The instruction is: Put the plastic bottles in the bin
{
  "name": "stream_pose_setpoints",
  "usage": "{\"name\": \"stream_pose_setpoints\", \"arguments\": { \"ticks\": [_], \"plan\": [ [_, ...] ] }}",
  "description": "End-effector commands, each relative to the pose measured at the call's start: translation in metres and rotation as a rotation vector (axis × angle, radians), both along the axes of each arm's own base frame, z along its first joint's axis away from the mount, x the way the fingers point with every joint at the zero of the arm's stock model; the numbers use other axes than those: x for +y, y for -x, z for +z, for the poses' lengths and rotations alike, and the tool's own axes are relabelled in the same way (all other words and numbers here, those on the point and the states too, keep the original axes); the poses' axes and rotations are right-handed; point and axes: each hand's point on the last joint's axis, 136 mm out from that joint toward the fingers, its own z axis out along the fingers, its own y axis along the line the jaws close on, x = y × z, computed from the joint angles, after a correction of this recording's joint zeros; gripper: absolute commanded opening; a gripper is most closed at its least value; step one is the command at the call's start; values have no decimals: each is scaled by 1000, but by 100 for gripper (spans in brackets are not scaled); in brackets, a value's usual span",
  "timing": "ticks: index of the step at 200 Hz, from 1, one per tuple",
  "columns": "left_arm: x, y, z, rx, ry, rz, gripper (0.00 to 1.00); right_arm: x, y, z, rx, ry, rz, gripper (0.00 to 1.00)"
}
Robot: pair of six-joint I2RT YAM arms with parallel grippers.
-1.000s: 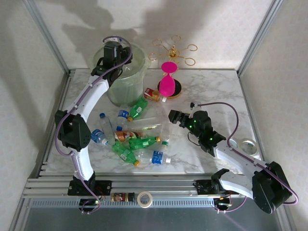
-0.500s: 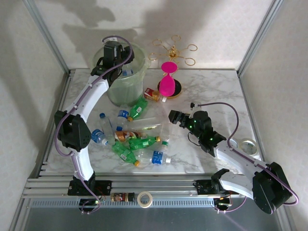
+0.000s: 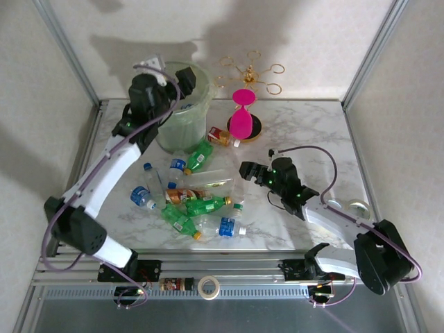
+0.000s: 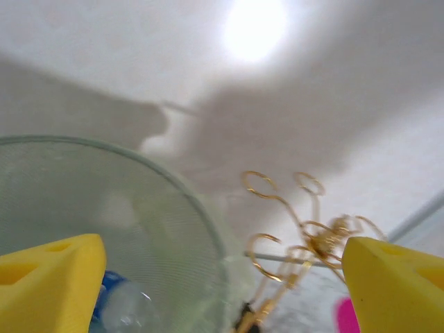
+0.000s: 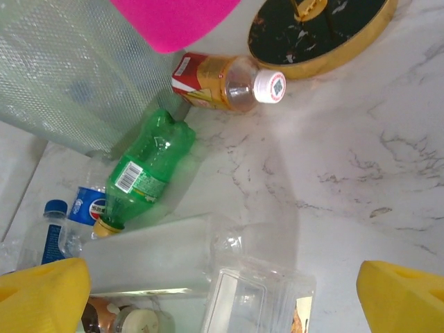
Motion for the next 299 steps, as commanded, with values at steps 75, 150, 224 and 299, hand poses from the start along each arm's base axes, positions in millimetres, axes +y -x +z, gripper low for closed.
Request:
{"name": "stream_pose_setpoints", "arguments": {
  "ticks": [75,150,224,299],
  "plan": [
    [-60,111,-94,45,195,-317,89,30,8,-47,247,-5,78,91],
    [-73,136,-205,273,276,-305,89,41,0,-69,302,-16,72,88],
    [-77,126,-214,287,254,-272,89,28,-2,-96,348,56,1,84],
    [-84,126,-225,322,243,-280,89,14,-3,-120,399,124,-73,77]
  ]
}}
